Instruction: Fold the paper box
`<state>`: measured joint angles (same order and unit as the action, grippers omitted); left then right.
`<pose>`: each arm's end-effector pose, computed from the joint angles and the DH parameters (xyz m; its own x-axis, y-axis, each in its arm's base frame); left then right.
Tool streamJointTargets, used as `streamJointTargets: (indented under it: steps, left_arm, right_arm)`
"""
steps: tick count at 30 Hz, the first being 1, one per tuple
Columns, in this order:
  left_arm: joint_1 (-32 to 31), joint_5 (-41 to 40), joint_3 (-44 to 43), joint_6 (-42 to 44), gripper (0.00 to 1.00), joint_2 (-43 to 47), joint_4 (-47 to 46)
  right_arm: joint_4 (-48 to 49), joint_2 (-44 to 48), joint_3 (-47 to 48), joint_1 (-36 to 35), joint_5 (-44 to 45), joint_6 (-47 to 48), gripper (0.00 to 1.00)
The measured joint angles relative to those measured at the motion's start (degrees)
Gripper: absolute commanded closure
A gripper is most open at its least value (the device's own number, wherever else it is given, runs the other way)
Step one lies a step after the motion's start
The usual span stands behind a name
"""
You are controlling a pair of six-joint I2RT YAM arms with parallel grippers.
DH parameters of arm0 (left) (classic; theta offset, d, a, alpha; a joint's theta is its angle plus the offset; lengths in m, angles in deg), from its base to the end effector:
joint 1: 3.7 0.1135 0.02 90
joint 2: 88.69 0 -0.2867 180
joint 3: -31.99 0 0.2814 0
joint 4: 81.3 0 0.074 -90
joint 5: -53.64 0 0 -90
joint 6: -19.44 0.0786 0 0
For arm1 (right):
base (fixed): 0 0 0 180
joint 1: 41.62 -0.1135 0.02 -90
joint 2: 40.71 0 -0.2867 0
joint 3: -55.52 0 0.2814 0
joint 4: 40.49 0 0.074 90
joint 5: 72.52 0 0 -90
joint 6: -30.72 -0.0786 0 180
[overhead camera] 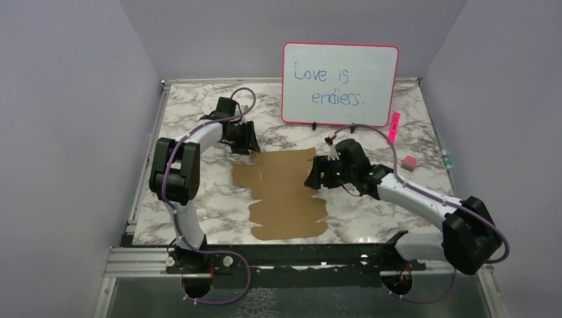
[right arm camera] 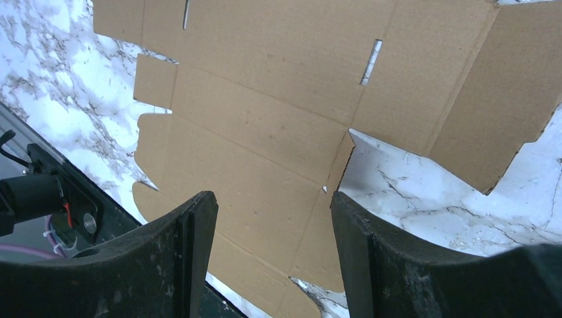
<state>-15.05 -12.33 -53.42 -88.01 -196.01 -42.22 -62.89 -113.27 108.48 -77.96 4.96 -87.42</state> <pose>0.4223 -0.1174 0.1547 -0.9299 -0.0927 -0.3559 0.0991 0.8688 -0.4852 0.2406 0.1981 0.1918 -0.8093 -0.0238 -0.5869 -0.3703 0.7962 0.4784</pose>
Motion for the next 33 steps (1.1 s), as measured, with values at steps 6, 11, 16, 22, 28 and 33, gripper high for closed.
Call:
streamJointTargets:
  steps: [6, 11, 16, 22, 28, 33]
  left_arm:
    - [0.0, 2.0, -1.2, 1.2, 0.82, -4.2, 1.7]
    - [0.0, 2.6, -1.2, 2.2, 0.95, -4.2, 2.0]
    - [-0.5, 3.1, -0.9, 3.0, 0.96, -3.3, 1.8]
    - [-2.7, 0.1, 3.1, 3.2, 0.96, 2.7, 0.6]
    - [-6.8, -3.9, 10.4, 0.3, 0.96, 11.9, -5.9]
    - [-9.5, -7.1, 15.4, -1.6, 0.96, 16.4, -11.5]
  right_arm:
    - [0.6, -1.0, 0.0, 0.0, -0.4, 1.4, 0.31]
    - [1.0, -3.1, 0.3, 0.0, -0.4, 2.8, 0.31]
    - [-0.1, -5.3, 4.2, 0.0, -0.4, 5.5, 0.3]
    - [-4.2, -8.2, 16.2, 0.0, -0.7, 11.9, 0.29]
    - [-9.1, -12.0, 26.3, 0.0, -3.3, 21.7, 0.27]
    - [-13.9, -17.0, 30.9, 0.0, -5.8, 29.3, 0.27]
